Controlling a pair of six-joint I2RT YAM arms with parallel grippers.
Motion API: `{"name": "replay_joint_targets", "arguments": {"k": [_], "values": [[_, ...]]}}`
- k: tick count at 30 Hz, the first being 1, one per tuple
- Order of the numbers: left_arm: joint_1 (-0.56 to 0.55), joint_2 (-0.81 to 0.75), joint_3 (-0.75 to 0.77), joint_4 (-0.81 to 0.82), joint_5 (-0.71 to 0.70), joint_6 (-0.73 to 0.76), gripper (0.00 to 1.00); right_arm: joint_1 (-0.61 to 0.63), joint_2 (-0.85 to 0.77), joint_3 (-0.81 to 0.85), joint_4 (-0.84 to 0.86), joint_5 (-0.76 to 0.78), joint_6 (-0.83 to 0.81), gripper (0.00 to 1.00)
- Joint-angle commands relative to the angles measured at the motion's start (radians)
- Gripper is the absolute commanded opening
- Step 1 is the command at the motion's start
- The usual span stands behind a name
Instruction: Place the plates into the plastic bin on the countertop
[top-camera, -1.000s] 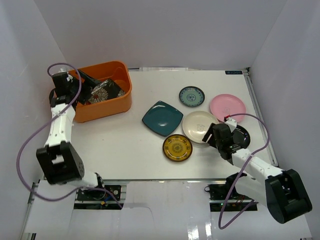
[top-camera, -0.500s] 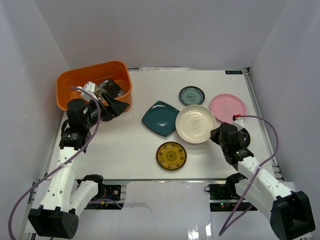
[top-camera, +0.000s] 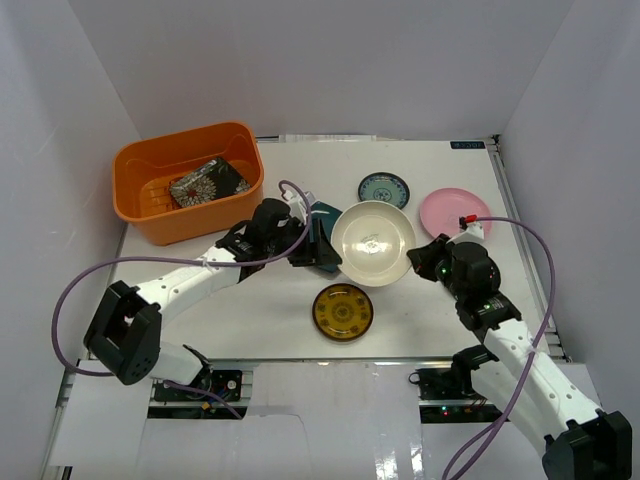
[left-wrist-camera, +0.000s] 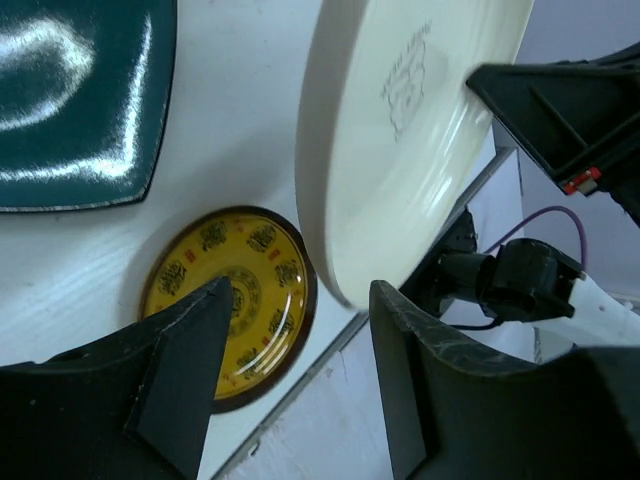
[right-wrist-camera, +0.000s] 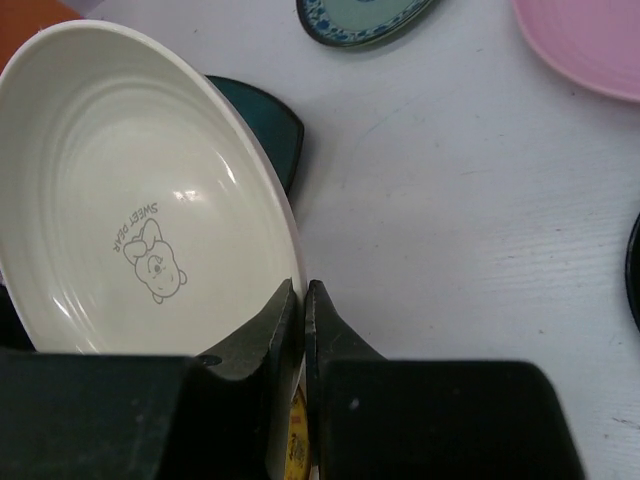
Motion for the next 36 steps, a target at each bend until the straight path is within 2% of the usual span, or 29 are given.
{"name": "replay_joint_targets", "arguments": {"k": [1, 3, 4, 5, 7, 12, 14, 15, 16, 17, 20, 21, 24, 25, 27, 28, 29, 32, 34, 36], "values": [[-0.004, 0.022, 0.030, 0.142, -0.038, -0.002, 0.66, 0.006, 0.009, 0.050, 0.042, -0.116, -0.029, 0.08], [-0.004, 0.039, 0.020, 0.203, -0.053, -0.022, 0.47, 0.006, 0.026, 0.059, 0.072, -0.151, -0.035, 0.08], [-0.004, 0.053, 0.021, 0.211, -0.061, -0.024, 0.28, 0.008, 0.042, 0.061, 0.077, -0.171, -0.044, 0.08], [-0.004, 0.060, 0.027, 0.214, -0.082, -0.024, 0.15, 0.008, 0.052, 0.070, 0.079, -0.177, -0.048, 0.08], [-0.002, 0.071, 0.041, 0.216, -0.107, -0.024, 0.00, 0.008, 0.066, 0.071, 0.089, -0.197, -0.054, 0.08], [-0.001, 0.062, 0.078, 0.216, -0.171, -0.016, 0.00, 0.006, 0.087, 0.104, 0.097, -0.209, -0.081, 0.10], [0.012, 0.031, 0.122, 0.181, -0.199, -0.010, 0.00, 0.005, 0.104, 0.131, 0.056, -0.176, -0.116, 0.44], [0.044, 0.015, 0.134, 0.181, -0.214, -0.013, 0.00, 0.003, 0.109, 0.150, 0.011, -0.115, -0.133, 0.71], [0.068, -0.004, 0.160, 0.175, -0.207, -0.028, 0.00, -0.010, 0.118, 0.192, -0.050, -0.067, -0.152, 0.79], [0.140, -0.036, 0.177, 0.146, -0.192, -0.037, 0.00, -0.023, 0.122, 0.211, -0.069, -0.033, -0.187, 0.84], [0.270, -0.055, 0.281, 0.081, -0.115, -0.070, 0.00, -0.125, 0.144, 0.252, -0.079, 0.018, -0.209, 0.83], [0.344, -0.059, 0.306, 0.063, -0.109, -0.070, 0.00, -0.160, 0.153, 0.260, -0.079, 0.031, -0.210, 0.80], [0.476, -0.050, 0.378, 0.007, -0.145, -0.059, 0.00, -0.346, 0.249, 0.289, -0.075, 0.068, -0.206, 0.76], [0.555, -0.041, 0.391, -0.017, -0.149, -0.061, 0.00, -0.390, 0.276, 0.304, -0.072, 0.074, -0.200, 0.74], [0.623, -0.015, 0.431, -0.051, -0.168, -0.045, 0.00, -0.496, 0.352, 0.320, -0.046, 0.065, -0.171, 0.69], [0.647, -0.012, 0.437, -0.069, -0.193, -0.038, 0.00, -0.520, 0.381, 0.326, -0.032, 0.067, -0.158, 0.68], [0.724, -0.013, 0.431, -0.071, -0.211, -0.042, 0.00, -0.535, 0.407, 0.347, -0.023, 0.065, -0.152, 0.68], [0.803, -0.018, 0.359, -0.017, -0.169, -0.097, 0.00, -0.586, 0.521, 0.415, -0.012, 0.050, -0.138, 0.70], [0.820, -0.001, 0.310, 0.045, -0.092, -0.131, 0.00, -0.616, 0.572, 0.432, 0.003, -0.068, -0.130, 0.62], [0.825, -0.004, 0.285, 0.082, -0.032, -0.172, 0.00, -0.616, 0.549, 0.394, 0.043, -0.145, -0.129, 0.66]]}}
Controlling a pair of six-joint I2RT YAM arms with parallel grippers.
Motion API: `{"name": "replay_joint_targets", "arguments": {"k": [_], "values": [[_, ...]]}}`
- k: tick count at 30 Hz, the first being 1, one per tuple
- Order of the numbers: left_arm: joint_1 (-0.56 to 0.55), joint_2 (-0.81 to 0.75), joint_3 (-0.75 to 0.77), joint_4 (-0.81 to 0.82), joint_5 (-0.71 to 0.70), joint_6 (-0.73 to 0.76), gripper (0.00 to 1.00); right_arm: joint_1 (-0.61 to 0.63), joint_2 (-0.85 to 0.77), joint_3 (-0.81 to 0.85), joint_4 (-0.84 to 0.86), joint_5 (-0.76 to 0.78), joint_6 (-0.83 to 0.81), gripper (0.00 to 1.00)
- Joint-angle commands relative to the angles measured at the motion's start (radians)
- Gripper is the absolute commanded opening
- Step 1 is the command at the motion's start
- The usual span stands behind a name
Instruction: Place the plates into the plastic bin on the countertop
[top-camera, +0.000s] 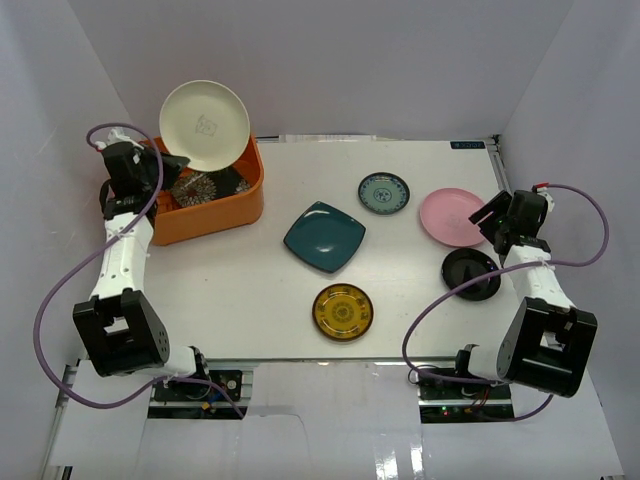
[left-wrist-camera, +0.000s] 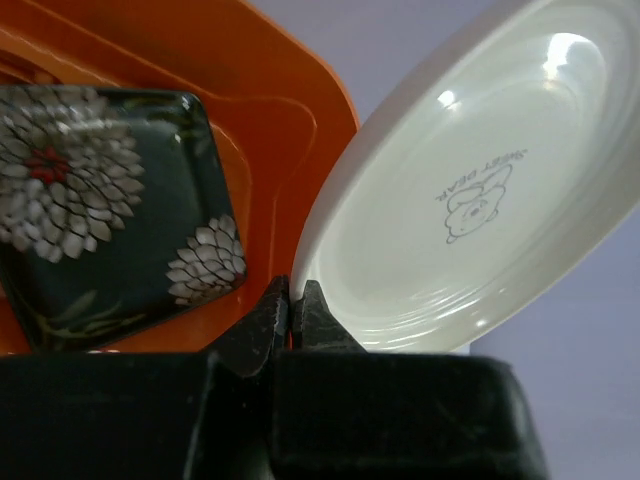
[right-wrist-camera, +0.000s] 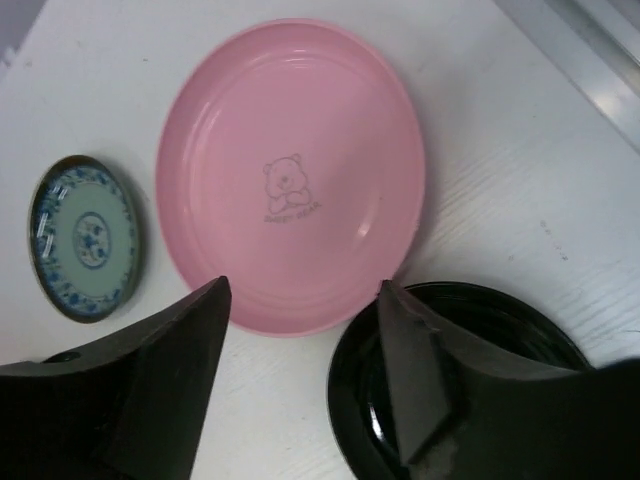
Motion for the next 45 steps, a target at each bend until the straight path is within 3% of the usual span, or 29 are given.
{"name": "replay_joint_targets", "arguments": {"k": [1, 2, 5, 15, 22, 24, 25, 28, 29, 31, 32, 34, 36, 39, 41, 45], "values": [[-0.057, -0.062, -0.058, 0.104, 0.118, -0.071, 0.00, 0.000, -0.057, 0.014, 0.116, -0.088, -0.005, 0.73], [-0.056, -0.070, -0.061, 0.107, 0.113, -0.076, 0.00, -0.001, -0.063, 0.006, 0.115, -0.069, -0.007, 0.86], [-0.050, -0.058, -0.026, 0.046, 0.072, -0.072, 0.00, -0.007, -0.039, 0.004, 0.106, -0.005, -0.005, 0.94], [-0.007, 0.002, -0.021, -0.080, -0.137, 0.005, 0.00, -0.092, 0.097, -0.016, 0.110, 0.112, -0.031, 0.95], [-0.007, 0.089, 0.005, -0.131, -0.186, 0.039, 0.03, -0.093, 0.217, 0.017, 0.133, 0.100, -0.027, 0.94], [-0.007, 0.100, 0.013, -0.135, -0.192, 0.056, 0.11, -0.092, 0.271, 0.038, 0.136, 0.086, -0.027, 0.90], [-0.007, 0.108, 0.013, -0.135, -0.192, 0.057, 0.26, -0.092, 0.286, 0.040, 0.147, 0.083, -0.027, 0.89], [-0.007, 0.112, 0.019, -0.132, -0.177, 0.057, 0.52, -0.078, 0.343, 0.047, 0.182, 0.050, -0.022, 0.83], [-0.007, 0.109, 0.020, -0.132, -0.174, 0.057, 0.66, -0.066, 0.372, 0.053, 0.184, 0.054, -0.025, 0.83], [-0.007, 0.099, 0.019, -0.118, -0.154, 0.056, 0.78, -0.055, 0.395, 0.069, 0.182, 0.051, -0.033, 0.80], [-0.007, 0.086, 0.022, -0.115, -0.140, 0.054, 0.86, -0.046, 0.409, 0.069, 0.190, 0.056, -0.028, 0.72], [-0.007, 0.057, 0.021, -0.092, -0.089, 0.050, 0.91, -0.039, 0.417, 0.063, 0.207, 0.054, -0.024, 0.62], [-0.007, -0.022, -0.001, -0.022, -0.033, 0.041, 0.95, -0.032, 0.409, 0.061, 0.213, 0.062, -0.021, 0.34], [-0.021, -0.119, -0.004, 0.009, 0.042, 0.047, 0.98, -0.030, 0.346, 0.043, 0.245, 0.065, -0.015, 0.09], [-0.050, -0.165, -0.006, 0.010, 0.067, 0.060, 0.98, -0.030, 0.305, 0.037, 0.261, 0.057, -0.010, 0.08], [-0.240, -0.269, -0.045, -0.009, 0.106, 0.109, 0.98, -0.024, 0.150, -0.011, 0.322, 0.005, 0.008, 0.08]]}}
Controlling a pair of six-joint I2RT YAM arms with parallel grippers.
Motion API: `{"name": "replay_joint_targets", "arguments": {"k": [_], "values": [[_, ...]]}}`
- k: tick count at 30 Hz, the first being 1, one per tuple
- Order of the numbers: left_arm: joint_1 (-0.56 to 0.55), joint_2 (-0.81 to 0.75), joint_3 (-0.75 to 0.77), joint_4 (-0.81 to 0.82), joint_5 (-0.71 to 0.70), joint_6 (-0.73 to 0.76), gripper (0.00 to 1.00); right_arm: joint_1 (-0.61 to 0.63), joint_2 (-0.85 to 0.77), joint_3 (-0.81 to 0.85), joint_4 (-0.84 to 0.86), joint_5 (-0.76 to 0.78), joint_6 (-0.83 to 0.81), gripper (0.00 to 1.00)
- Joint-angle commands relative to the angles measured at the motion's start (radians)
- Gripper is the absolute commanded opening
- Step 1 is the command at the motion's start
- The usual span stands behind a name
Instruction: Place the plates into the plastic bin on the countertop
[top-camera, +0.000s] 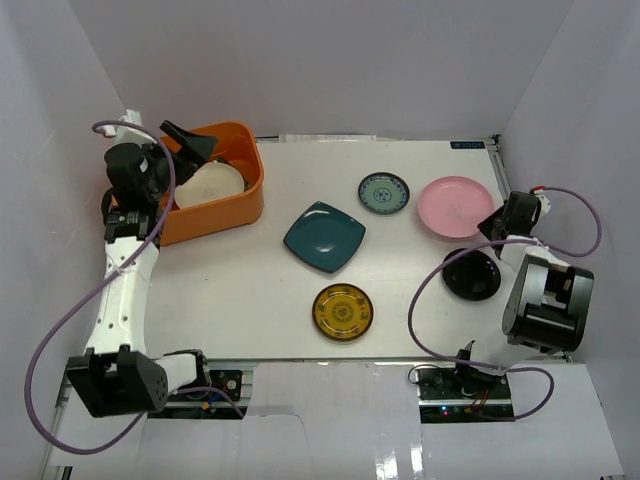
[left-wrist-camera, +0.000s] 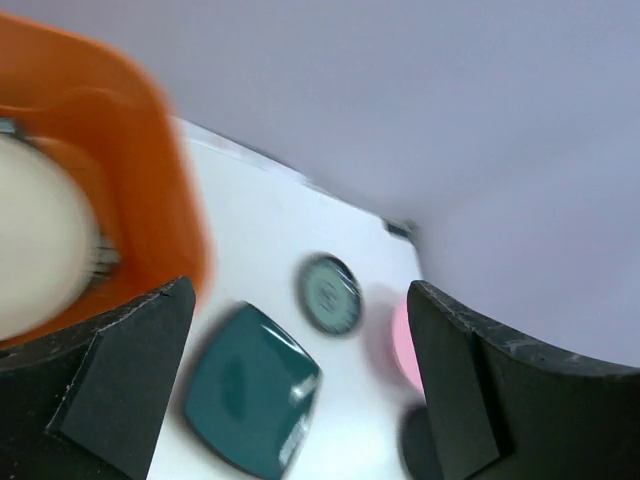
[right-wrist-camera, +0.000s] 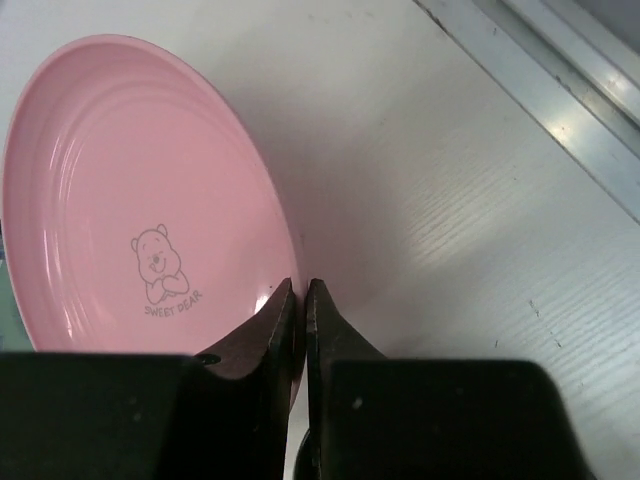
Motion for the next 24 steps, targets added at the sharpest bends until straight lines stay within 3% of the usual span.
{"name": "replay_joint_targets", "arguments": {"k": [1, 6, 9, 12, 18, 19, 22, 23, 24], "values": [[-0.173, -0.081, -0.042, 0.003, 0.094, 0.054, 0.97, 0.011, -0.200, -0.030, 0.108, -0.063, 0.017, 0.08], [-0.374, -0.071, -0.140, -0.008, 0.171, 0.050, 0.96, 0.168, -0.430, -0.111, 0.102, -0.173, -0.015, 0.08], [-0.490, 0.000, -0.146, 0.001, 0.171, 0.063, 0.96, 0.331, -0.516, -0.188, 0.126, -0.296, 0.017, 0.08], [-0.575, 0.044, -0.145, 0.031, 0.190, 0.082, 0.96, 0.405, -0.562, -0.246, 0.149, -0.336, 0.067, 0.08], [-0.647, 0.163, -0.157, 0.074, 0.188, 0.109, 0.92, 0.576, -0.619, -0.243, 0.102, -0.373, 0.049, 0.08], [-0.652, 0.173, -0.165, 0.074, 0.181, 0.109, 0.88, 0.582, -0.625, -0.251, 0.102, -0.370, 0.049, 0.08], [-0.670, 0.193, -0.188, 0.078, 0.112, 0.122, 0.63, 0.593, -0.639, -0.271, 0.106, -0.393, 0.058, 0.08], [-0.670, 0.199, -0.189, 0.077, 0.102, 0.122, 0.34, 0.596, -0.641, -0.275, 0.105, -0.393, 0.058, 0.08], [-0.672, 0.198, -0.191, 0.077, 0.093, 0.123, 0.20, 0.602, -0.644, -0.281, 0.102, -0.393, 0.060, 0.18]]}}
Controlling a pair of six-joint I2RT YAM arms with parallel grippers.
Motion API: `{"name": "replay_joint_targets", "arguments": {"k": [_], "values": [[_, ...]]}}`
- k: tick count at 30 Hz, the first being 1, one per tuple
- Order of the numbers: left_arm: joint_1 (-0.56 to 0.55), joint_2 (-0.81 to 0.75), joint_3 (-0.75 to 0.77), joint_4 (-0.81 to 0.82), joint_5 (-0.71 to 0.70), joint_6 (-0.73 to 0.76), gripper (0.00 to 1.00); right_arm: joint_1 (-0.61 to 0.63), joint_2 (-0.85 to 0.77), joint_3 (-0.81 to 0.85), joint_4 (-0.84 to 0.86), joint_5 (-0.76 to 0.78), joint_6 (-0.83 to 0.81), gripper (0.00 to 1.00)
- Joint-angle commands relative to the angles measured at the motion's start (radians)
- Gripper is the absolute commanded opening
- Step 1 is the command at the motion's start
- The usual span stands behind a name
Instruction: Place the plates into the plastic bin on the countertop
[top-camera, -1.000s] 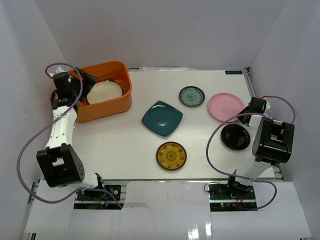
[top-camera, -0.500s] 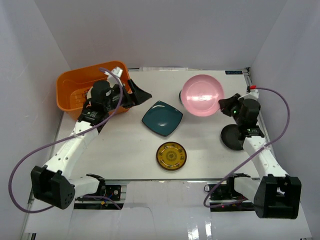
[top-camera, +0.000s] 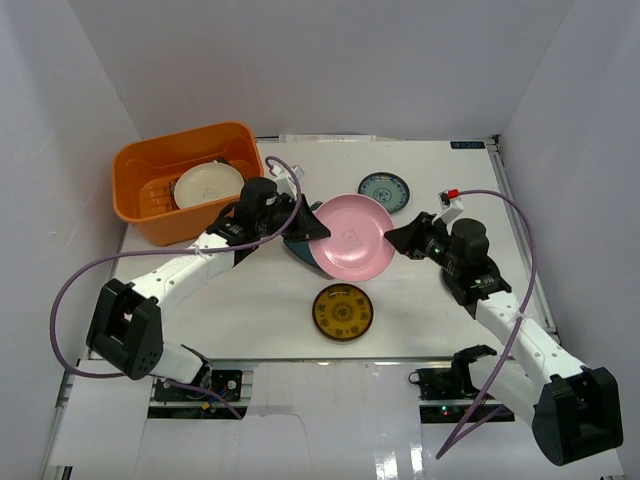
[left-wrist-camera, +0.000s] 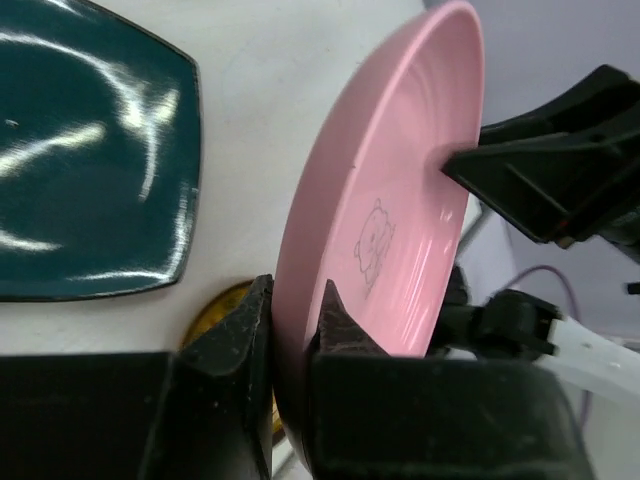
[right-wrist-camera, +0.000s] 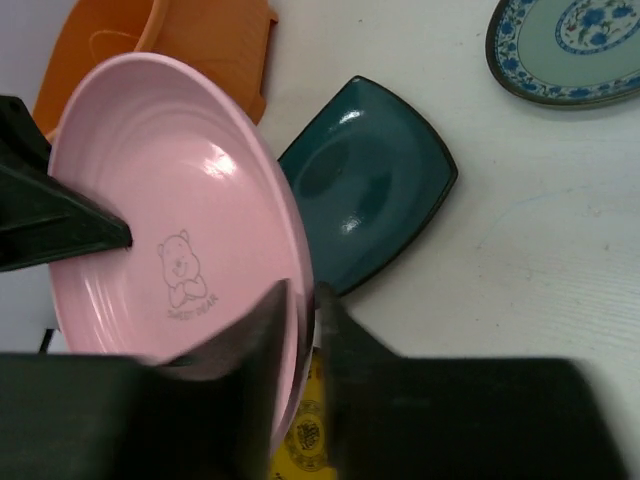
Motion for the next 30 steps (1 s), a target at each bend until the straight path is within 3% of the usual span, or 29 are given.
{"name": "replay_joint_targets", "arguments": {"k": [1, 2, 3, 4, 9, 13, 16, 17, 22, 25, 30], "values": [[-0.007, -0.011, -0.015, 0.019, -0.059, 0.034, 0.08, 0.011, -0.021, -0.017, 0.029, -0.026, 0.015, 0.37], [-0.008, -0.017, -0.018, 0.020, -0.070, 0.031, 0.00, 0.011, -0.024, -0.021, 0.026, -0.026, 0.012, 0.58], [-0.008, -0.032, -0.022, 0.020, -0.079, 0.028, 0.00, 0.011, -0.029, -0.024, 0.022, -0.033, 0.005, 0.94], [-0.007, -0.036, -0.020, 0.023, -0.092, 0.031, 0.00, 0.011, -0.032, -0.020, 0.019, -0.040, -0.003, 0.90], [-0.007, -0.048, 0.041, -0.050, -0.183, 0.067, 0.00, 0.011, -0.069, 0.006, 0.028, -0.116, -0.014, 0.90], [0.031, -0.106, 0.148, -0.153, -0.395, 0.115, 0.00, 0.011, -0.124, 0.014, -0.021, -0.081, -0.031, 0.90], [0.184, -0.129, 0.213, -0.185, -0.419, 0.094, 0.00, 0.011, -0.144, -0.007, -0.037, -0.086, -0.040, 0.90], [0.291, -0.140, 0.222, -0.187, -0.402, 0.080, 0.00, 0.011, -0.149, -0.015, -0.046, -0.089, -0.049, 0.90], [0.606, -0.100, 0.261, -0.188, -0.417, 0.009, 0.00, 0.012, -0.136, -0.105, -0.044, -0.087, -0.054, 0.90], [0.712, 0.024, 0.308, -0.213, -0.365, -0.029, 0.00, 0.015, -0.112, -0.133, -0.023, -0.075, -0.054, 0.90], [0.745, 0.188, 0.331, -0.213, -0.356, -0.040, 0.00, 0.044, 0.081, -0.129, 0.060, -0.004, -0.065, 0.90]]}}
